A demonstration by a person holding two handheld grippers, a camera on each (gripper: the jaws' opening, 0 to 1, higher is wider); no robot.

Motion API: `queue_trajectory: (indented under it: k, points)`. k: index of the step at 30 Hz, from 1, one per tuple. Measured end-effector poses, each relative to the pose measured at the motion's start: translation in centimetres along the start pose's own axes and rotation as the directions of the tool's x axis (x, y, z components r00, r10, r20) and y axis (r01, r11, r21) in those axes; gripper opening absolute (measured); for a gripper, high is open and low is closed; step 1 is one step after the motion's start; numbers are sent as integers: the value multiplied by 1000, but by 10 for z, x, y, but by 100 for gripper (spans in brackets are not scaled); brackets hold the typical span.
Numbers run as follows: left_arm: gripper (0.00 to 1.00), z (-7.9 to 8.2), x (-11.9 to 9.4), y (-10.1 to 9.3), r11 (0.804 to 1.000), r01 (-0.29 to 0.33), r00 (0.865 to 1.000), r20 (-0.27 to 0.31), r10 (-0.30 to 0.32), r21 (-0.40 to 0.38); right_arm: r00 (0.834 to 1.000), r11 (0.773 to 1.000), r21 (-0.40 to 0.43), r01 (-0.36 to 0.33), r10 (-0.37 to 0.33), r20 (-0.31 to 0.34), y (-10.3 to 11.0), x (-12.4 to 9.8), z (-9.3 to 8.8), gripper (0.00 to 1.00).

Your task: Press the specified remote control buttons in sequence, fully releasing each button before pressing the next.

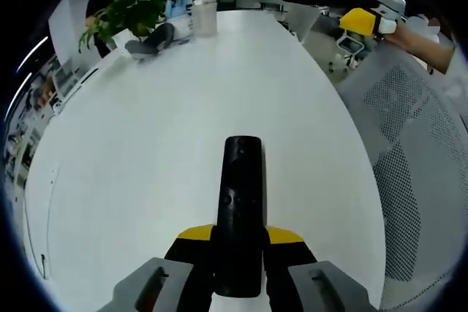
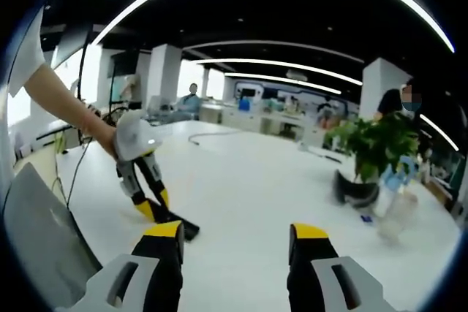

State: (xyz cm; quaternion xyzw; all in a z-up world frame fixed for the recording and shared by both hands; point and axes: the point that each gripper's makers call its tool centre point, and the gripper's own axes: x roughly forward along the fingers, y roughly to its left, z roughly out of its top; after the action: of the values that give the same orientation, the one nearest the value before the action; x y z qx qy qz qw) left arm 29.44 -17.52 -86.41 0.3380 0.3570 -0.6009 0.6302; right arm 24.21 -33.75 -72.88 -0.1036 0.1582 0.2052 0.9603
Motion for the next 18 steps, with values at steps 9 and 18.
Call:
queue_trajectory:
  k: [9,18]
  points:
    - [24,0,0,-7,1000,8,1000,-2,-8,13,1000,1000,0,-1,1,-2,0,0,0,55]
    - [24,-1,0,-16,1000,11,1000,7,-11,17,1000,1000,1,-4,4,0,0,0,0,55]
